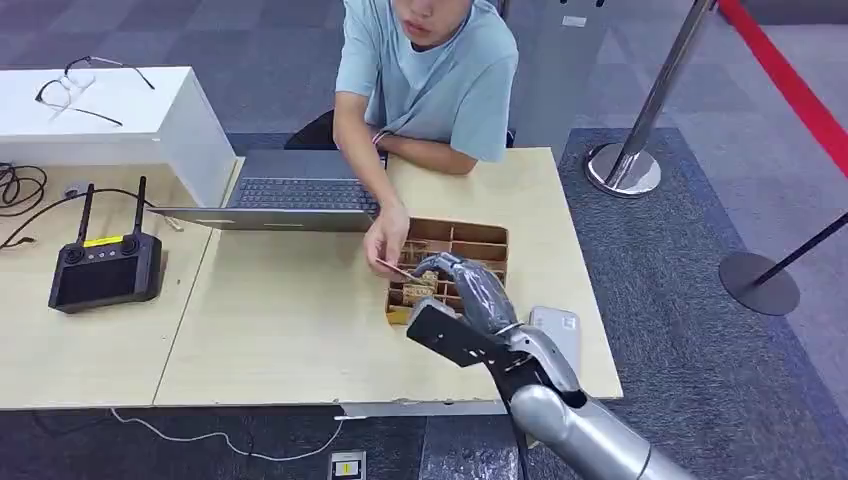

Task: Pass the card to the sensor for recognition and then transmit it.

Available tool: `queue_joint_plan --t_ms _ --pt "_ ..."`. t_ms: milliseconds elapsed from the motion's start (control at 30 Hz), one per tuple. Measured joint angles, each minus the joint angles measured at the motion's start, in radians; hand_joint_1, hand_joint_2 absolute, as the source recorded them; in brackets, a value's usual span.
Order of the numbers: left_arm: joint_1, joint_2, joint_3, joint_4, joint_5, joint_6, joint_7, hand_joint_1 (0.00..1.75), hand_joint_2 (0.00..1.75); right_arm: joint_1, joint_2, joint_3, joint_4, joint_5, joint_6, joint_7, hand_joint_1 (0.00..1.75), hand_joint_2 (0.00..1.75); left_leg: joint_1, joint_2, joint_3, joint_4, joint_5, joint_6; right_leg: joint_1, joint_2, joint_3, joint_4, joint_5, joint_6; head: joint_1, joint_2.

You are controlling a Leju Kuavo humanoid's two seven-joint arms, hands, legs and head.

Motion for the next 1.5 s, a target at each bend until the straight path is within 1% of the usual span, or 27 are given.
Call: queue_joint_plan --t_ms 267,300,467,500,533,567,600,633,667,700,733,767,800,967,1100,1500 --pt "0.000 0.000 0.000 0.000 -0.001 0.003 -0.007 0.00 1.75 -0.004 0.011 0.006 0.019 -0.018 -0.005 -0.022 0.82 1.75 0.000 0.000 0.000 0.000 0.000 0.000 0.000 0.000 0.000 0.000 0.000 0.000 0.000 0.000" --pt "0.000 0.000 0.000 0.000 0.000 0.003 -0.007 0.00 1.75 -0.004 0.014 0.006 0.023 -0.018 -0.007 -0.024 0.86 1.75 0.000 0.000 0.000 0.000 0.000 0.000 0.000 0.000 0.000 0.000 0.000 0.000 0.000 0.000" --pt "0.000 0.003 0.000 0.000 0.001 0.004 -0.006 0.00 1.75 -0.005 0.018 0.007 0.031 -0.019 -0.018 -0.029 0.89 1.75 0.000 0.000 0.000 0.000 0.000 0.000 0.000 0.000 0.000 0.000 0.000 0.000 0.000 0.000" --pt "0.000 0.003 0.000 0.000 0.001 0.004 -0.006 0.00 1.75 -0.005 0.018 0.007 0.031 -0.020 -0.019 -0.029 0.91 1.75 0.000 0.000 0.000 0.000 0.000 0.000 0.000 0.000 0.000 0.000 0.000 0.000 0.000 0.000" --pt "0.000 0.004 0.000 0.000 0.001 0.004 -0.006 0.00 1.75 -0.005 0.018 0.007 0.031 -0.021 -0.020 -0.030 0.98 1.75 0.000 0.000 0.000 0.000 0.000 0.000 0.000 0.000 0.000 0.000 0.000 0.000 0.000 0.000" --pt "0.000 0.005 0.000 0.000 0.001 0.004 -0.006 0.00 1.75 -0.005 0.019 0.007 0.031 -0.021 -0.021 -0.030 0.98 1.75 0.000 0.000 0.000 0.000 0.000 0.000 0.000 0.000 0.000 0.000 0.000 0.000 0.000 0.000" --pt "0.000 0.005 0.000 0.000 0.001 0.004 -0.006 0.00 1.75 -0.005 0.019 0.007 0.031 -0.021 -0.021 -0.030 1.26 1.75 0.000 0.000 0.000 0.000 0.000 0.000 0.000 0.000 0.000 0.000 0.000 0.000 0.000 0.000" --pt "0.000 0.005 0.000 0.000 0.000 0.004 -0.005 0.00 1.75 -0.005 0.019 0.007 0.031 -0.021 -0.022 -0.030 1.31 1.75 0.000 0.000 0.000 0.000 0.000 0.000 0.000 0.000 0.000 0.000 0.000 0.000 0.000 0.000" --pt "0.000 0.005 0.000 0.000 0.000 0.004 -0.003 0.00 1.75 -0.005 0.019 0.007 0.031 -0.021 -0.023 -0.030 1.31 1.75 0.000 0.000 0.000 0.000 0.000 0.000 0.000 0.000 -0.001 0.000 0.000 0.000 0.000 0.000" --pt "0.000 0.005 0.000 0.000 -0.001 0.002 0.001 0.00 1.75 -0.005 0.019 0.007 0.032 -0.021 -0.024 -0.030 1.52 1.75 0.000 0.000 0.000 0.000 0.000 0.000 0.000 0.000 -0.001 0.000 0.000 0.000 0.000 0.000" --pt "0.000 0.005 0.000 0.000 -0.002 -0.001 0.002 0.00 1.75 -0.005 0.019 0.007 0.032 -0.022 -0.025 -0.030 1.62 1.75 0.000 0.000 0.000 0.000 0.000 0.000 0.000 0.000 -0.001 0.000 0.000 0.000 0.000 0.000" --pt "0.000 0.005 0.000 0.000 -0.003 -0.002 0.003 0.00 1.75 -0.005 0.019 0.007 0.032 -0.022 -0.026 -0.030 1.62 1.75 0.000 0.000 0.000 0.000 0.000 0.000 0.000 0.000 -0.001 0.000 0.000 0.000 0.000 0.000" --pt "0.000 0.005 -0.001 0.000 -0.004 -0.003 0.006 0.00 1.75 -0.005 0.019 0.007 0.032 -0.023 -0.031 -0.030 1.66 1.75 0.000 0.000 -0.001 0.000 0.000 0.000 0.000 0.000 -0.001 0.000 0.000 0.000 0.000 0.000" --pt "0.000 0.005 -0.002 0.000 -0.008 -0.005 0.012 0.00 1.75 -0.005 0.019 0.006 0.036 -0.028 -0.037 -0.031 1.66 1.75 0.000 0.000 -0.001 0.000 0.000 0.000 0.000 0.000 -0.001 0.000 0.000 0.000 0.000 0.000" --pt "0.000 0.005 -0.002 0.000 -0.009 -0.005 0.013 0.00 1.75 -0.005 0.019 0.006 0.041 -0.028 -0.040 -0.033 1.73 1.75 0.000 0.000 -0.001 0.000 0.000 0.000 0.000 0.000 -0.002 0.000 0.000 0.000 0.000 0.000" --pt "0.000 0.005 -0.011 0.000 -0.017 -0.006 0.008 0.00 1.75 -0.001 0.016 0.003 0.047 -0.029 -0.053 -0.036 1.75 1.75 0.000 0.000 -0.002 0.000 0.000 0.000 0.000 0.000 -0.002 0.000 0.000 0.000 0.000 0.000"
